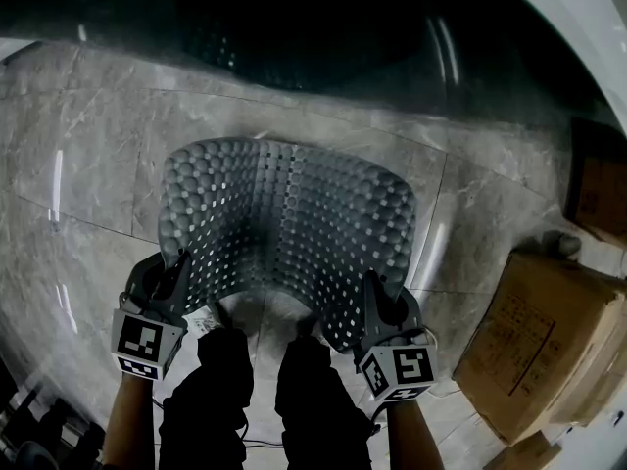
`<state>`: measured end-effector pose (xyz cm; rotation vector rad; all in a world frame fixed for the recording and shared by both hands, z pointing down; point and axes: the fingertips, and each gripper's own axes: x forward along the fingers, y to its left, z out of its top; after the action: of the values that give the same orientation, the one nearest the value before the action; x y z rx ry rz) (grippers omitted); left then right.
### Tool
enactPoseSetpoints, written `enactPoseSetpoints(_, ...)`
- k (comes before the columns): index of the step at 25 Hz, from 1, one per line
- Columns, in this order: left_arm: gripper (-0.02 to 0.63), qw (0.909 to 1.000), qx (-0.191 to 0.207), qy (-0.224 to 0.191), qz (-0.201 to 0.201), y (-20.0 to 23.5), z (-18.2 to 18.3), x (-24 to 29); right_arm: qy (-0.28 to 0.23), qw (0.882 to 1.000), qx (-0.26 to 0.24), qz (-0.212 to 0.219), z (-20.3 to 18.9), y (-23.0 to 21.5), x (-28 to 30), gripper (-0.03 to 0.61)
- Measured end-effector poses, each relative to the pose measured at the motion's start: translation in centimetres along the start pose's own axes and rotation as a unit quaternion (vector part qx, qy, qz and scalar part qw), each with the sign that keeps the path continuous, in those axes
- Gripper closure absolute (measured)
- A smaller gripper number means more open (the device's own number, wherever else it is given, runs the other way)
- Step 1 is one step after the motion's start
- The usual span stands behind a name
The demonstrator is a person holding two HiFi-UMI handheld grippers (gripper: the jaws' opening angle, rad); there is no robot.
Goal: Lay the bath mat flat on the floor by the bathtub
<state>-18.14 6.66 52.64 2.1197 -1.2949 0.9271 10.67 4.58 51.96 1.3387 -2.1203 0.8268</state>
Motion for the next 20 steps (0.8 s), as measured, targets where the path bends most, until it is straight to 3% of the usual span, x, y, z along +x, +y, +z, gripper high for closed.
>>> enactPoseSetpoints(15,0.598,0.9997,0.019,-0.004,0.017,2.3,-3.5,3.6,-0.001,0.999,-0.029,-0.014,-3.2,-2.8,3.2,0.529)
enactPoseSetpoints(20,0.6,0.9995,0.014,-0.004,0.026,3.3,-4.8,4.1,0.002,0.999,-0.018,-0.028,-4.7,-4.4,3.7,0.529)
